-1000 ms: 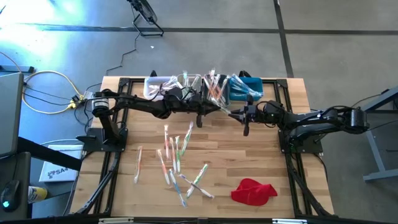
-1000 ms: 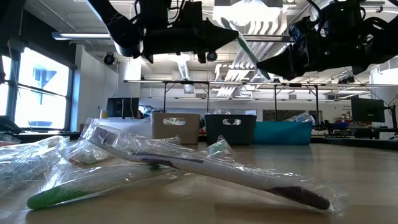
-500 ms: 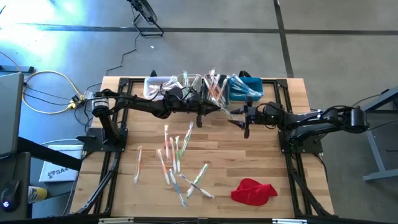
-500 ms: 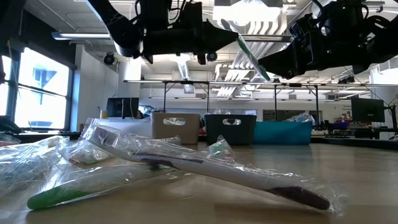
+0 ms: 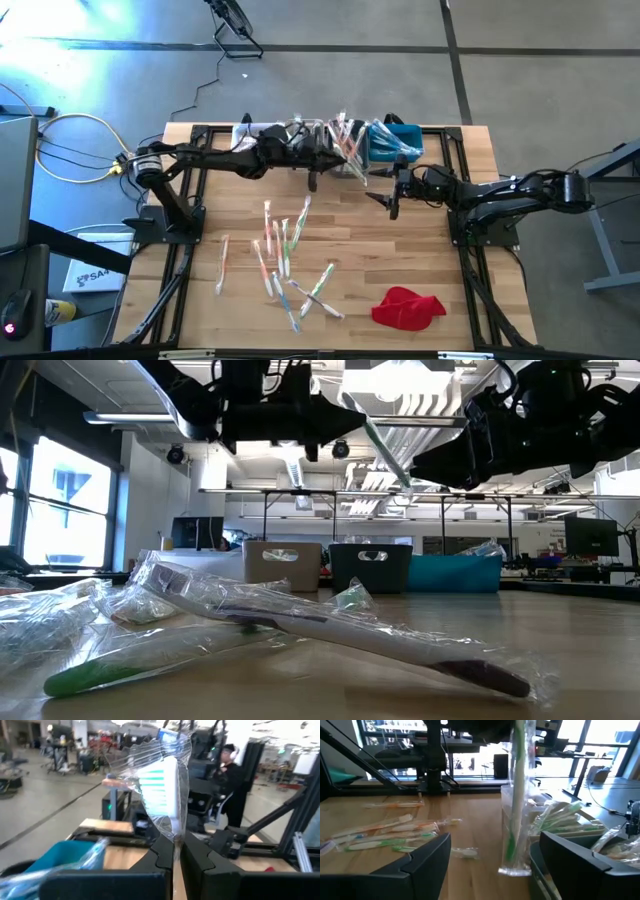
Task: Pick & Place Toothbrushes
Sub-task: Put the green toothbrush into the gray bin, then put the purple toothbrush into the transparent bin
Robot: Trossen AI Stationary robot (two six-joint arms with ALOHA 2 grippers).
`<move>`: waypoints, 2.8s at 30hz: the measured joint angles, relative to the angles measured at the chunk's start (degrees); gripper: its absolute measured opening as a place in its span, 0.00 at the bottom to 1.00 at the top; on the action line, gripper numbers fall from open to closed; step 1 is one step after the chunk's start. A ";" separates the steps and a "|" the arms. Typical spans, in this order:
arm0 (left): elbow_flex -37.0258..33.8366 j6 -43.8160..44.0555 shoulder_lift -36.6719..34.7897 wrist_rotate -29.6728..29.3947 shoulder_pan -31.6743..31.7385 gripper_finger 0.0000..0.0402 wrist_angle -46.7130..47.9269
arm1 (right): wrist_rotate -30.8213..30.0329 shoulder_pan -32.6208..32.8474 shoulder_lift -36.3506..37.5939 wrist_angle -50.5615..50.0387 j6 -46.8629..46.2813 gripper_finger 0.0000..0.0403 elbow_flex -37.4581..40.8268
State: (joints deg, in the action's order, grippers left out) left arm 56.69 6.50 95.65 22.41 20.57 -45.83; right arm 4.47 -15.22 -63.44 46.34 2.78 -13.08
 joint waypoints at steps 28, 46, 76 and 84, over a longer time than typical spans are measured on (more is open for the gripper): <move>0.04 6.99 -10.69 -14.58 17.80 0.02 36.31 | -0.13 -0.04 0.00 -1.11 0.47 0.74 0.00; -0.17 12.95 1.17 -12.48 17.30 0.02 32.03 | -2.86 -0.07 0.00 -1.09 0.47 0.74 0.00; -0.11 8.79 1.76 -18.97 17.27 0.45 25.79 | -2.86 -0.07 0.00 -1.11 0.47 0.74 0.00; -0.11 8.88 1.76 -19.06 16.84 0.45 31.19 | -2.86 -0.07 0.00 -1.11 0.49 0.74 0.00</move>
State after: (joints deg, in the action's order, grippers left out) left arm 56.58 15.38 97.41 3.36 37.41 -14.63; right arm 1.61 -15.29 -63.44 45.23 3.27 -13.08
